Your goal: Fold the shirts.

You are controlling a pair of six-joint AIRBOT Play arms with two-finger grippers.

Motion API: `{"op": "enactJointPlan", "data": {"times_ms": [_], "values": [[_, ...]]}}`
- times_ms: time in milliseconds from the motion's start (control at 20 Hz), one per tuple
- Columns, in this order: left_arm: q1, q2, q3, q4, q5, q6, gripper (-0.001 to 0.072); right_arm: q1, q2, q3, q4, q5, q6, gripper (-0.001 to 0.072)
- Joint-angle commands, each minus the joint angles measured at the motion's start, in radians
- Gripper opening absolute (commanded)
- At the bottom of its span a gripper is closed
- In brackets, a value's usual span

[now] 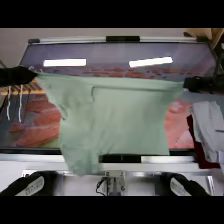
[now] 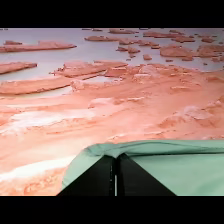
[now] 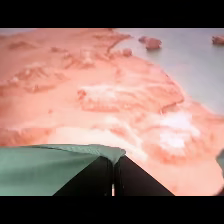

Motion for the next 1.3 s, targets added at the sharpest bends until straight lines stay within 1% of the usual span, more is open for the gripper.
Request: {"op": "enactJointPlan", "data": {"times_ms": [0, 100, 150, 300, 400, 450, 550, 600, 650, 700, 750, 800, 850, 1000, 1100, 1250], "values": [[-0.051, -0.228, 0.008, -0.011, 0.209, -0.007, 0.0031, 0.01, -0.193, -0.026, 0.241, -0.35, -0.002, 0.007], [-0.057, -0.318, 0.013, -0.072, 0.343, -0.055, 0.0031, 0.045, -0.268, -0.026, 0.235, -0.437, -0.087, 0.0071], [-0.057, -0.36, 0.013, -0.131, 0.405, -0.057, 0.0031, 0.065, -0.303, -0.026, 0.218, -0.488, -0.098, 0.007], [-0.067, -0.457, 0.014, -0.236, 0.518, -0.057, 0.0031, 0.101, -0.391, -0.026, 0.227, -0.651, -0.09, 0.007], [-0.086, -0.501, 0.014, -0.244, 0.525, -0.055, 0.0031, 0.109, -0.436, -0.026, 0.253, -0.697, -0.056, 0.007], [-0.095, -0.515, 0.014, -0.244, 0.505, -0.05, 0.0031, 0.108, -0.451, -0.026, 0.252, -0.69, -0.048, 0.0071], [-0.1, -0.512, 0.014, -0.242, 0.411, -0.012, 0.0031, 0.108, -0.452, -0.026, 0.246, -0.647, -0.054, 0.007], [-0.095, -0.494, 0.014, -0.226, 0.344, -0.002, 0.003, 0.108, -0.439, -0.026, 0.242, -0.623, -0.054, 0.007], [-0.087, -0.468, 0.014, -0.176, 0.259, -0.004, 0.003, 0.107, -0.418, -0.026, 0.219, -0.588, -0.055, 0.0071], [-0.083, -0.447, 0.014, -0.112, 0.175, -0.011, 0.003, 0.107, -0.399, -0.026, 0.184, -0.539, -0.055, 0.0071], [-0.08, -0.435, 0.013, -0.039, 0.087, -0.053, 0.003, 0.107, -0.393, -0.026, 0.148, -0.484, -0.054, 0.007], [-0.08, -0.437, 0.009, 0.0, 0.018, -0.089, 0.003, 0.106, -0.394, -0.026, 0.124, -0.424, -0.053, 0.0071], [-0.08, -0.44, -0.006, 0.009, -0.033, -0.094, 0.003, 0.103, -0.397, -0.026, 0.111, -0.363, -0.051, 0.007], [-0.08, -0.44, -0.054, 0.048, -0.09, -0.094, 0.003, 0.082, -0.413, -0.026, 0.08, -0.248, -0.03, 0.007], [-0.076, -0.441, -0.059, 0.081, -0.079, -0.095, 0.003, 0.07, -0.428, -0.026, 0.061, -0.211, -0.006, 0.0071], [-0.071, -0.443, -0.059, 0.08, -0.042, -0.102, 0.003, 0.06, -0.46, -0.026, 0.066, -0.185, 0.007, 0.0071]]}}
